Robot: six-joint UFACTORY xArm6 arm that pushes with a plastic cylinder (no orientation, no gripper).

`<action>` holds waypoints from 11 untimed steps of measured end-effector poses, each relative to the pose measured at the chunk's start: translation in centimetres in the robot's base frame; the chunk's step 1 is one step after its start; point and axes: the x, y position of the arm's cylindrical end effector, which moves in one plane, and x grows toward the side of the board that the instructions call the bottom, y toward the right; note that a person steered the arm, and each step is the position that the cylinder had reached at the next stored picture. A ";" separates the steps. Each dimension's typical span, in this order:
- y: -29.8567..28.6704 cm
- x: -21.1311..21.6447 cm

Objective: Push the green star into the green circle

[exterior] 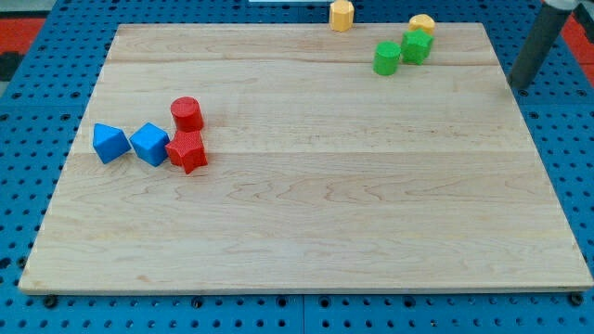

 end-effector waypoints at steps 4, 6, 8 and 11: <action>-12.1 -7.9; -15.9 -3.3; -22.5 0.5; -31.9 -1.1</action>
